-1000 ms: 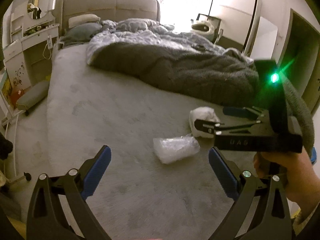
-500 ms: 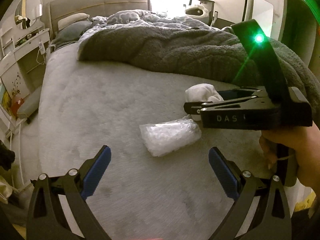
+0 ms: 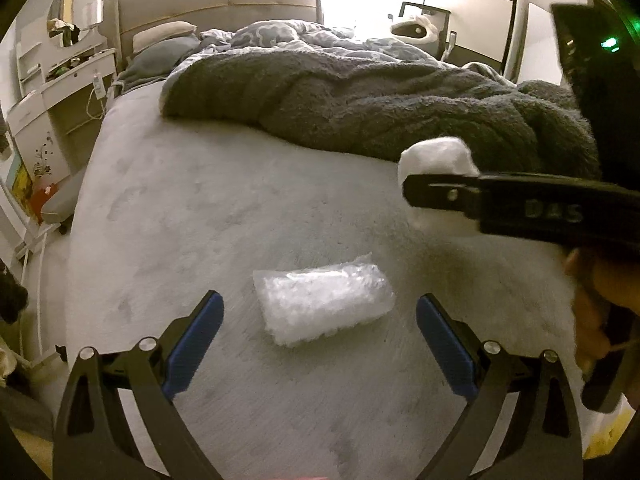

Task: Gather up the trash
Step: 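Close the left tool on the clear bubble-wrap bag and lift it, then carry the bubble-wrap bag over the bin with the left tool while the right tool carries the towel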

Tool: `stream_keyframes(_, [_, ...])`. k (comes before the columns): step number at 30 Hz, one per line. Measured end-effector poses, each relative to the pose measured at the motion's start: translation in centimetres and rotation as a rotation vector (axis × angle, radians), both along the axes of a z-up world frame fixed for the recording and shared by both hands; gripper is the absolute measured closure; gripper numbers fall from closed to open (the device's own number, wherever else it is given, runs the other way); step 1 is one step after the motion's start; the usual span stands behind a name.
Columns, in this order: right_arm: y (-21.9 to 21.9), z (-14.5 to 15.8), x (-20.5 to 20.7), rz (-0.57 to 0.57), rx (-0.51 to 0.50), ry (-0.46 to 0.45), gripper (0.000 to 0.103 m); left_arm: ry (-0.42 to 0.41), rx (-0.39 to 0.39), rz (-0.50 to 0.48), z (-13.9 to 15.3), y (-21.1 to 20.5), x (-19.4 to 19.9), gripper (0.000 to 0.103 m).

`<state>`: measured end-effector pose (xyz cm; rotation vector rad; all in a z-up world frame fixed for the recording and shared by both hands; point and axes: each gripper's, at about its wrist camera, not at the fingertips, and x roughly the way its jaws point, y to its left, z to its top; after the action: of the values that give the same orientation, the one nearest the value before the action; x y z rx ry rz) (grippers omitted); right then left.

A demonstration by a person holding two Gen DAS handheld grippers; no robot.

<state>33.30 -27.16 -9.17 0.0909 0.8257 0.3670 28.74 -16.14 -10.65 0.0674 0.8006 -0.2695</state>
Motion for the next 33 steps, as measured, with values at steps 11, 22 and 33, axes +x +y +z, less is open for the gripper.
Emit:
stream_keyframes(11, [-2.3, 2.7, -1.5, 0.006, 0.023, -0.07, 0.046, 0.041, 0.001, 0.043, -1.4, -0.7, 1.5, 0.024])
stream_keyframes(22, [-3.1, 4.0, -3.3, 0.043, 0.007, -0.114, 0.046, 0.009, 0.008, 0.054, -1.2, -0.9, 1.2, 0.035])
stream_keyframes(33, [-3.9, 4.5, -5.9, 0.003, 0.059, -0.117, 0.046, -0.042, -0.023, 0.07, -0.1, 0.4, -2.2, 0.035])
